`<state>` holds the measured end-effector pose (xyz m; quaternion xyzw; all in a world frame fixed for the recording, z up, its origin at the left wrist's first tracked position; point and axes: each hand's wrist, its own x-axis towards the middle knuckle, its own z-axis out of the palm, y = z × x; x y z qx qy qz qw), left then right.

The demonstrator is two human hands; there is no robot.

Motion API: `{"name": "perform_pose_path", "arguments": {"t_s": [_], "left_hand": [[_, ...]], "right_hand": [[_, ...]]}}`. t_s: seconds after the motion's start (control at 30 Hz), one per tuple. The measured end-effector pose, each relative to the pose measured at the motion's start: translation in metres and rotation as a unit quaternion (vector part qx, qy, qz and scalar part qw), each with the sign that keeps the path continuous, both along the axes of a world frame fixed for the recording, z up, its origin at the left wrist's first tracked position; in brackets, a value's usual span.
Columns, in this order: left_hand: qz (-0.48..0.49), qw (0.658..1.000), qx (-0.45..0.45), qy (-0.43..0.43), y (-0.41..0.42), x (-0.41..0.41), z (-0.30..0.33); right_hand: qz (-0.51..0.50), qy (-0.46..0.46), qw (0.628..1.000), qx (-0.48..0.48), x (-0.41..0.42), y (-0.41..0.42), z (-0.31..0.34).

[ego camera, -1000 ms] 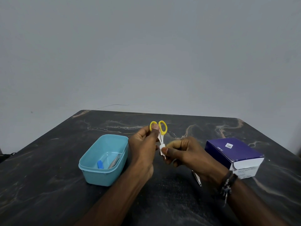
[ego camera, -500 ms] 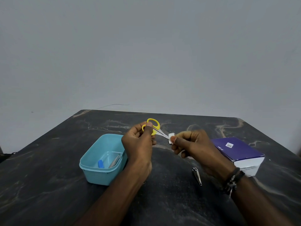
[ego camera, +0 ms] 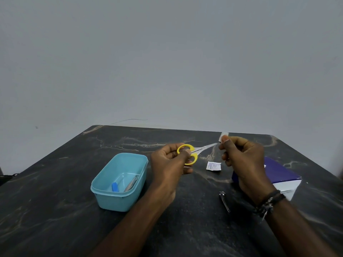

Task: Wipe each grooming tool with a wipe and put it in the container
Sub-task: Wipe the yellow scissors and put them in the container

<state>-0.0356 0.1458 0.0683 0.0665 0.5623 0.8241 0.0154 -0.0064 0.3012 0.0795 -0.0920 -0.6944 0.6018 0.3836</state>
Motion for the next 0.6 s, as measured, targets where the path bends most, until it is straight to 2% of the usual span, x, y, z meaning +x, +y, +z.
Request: {"name": "perform_pose_path", "arguments": {"t_s": [0.1,0.27,0.6], "left_hand": [[0.018,1.000,0.021,-0.006,-0.005,-0.005,0.000],[0.014,0.999,0.045,-0.010,-0.002,-0.003,-0.002],[-0.042,0.999,0.010,-0.004,0.006,0.008,-0.007]], "right_hand": [[-0.007,0.000,1.000,-0.023,0.001,0.000,-0.001],[0.057,-0.051,0.997,-0.017,-0.001,-0.015,-0.010],[0.112,-0.090,0.990,-0.013,0.002,-0.023,-0.013]]}}
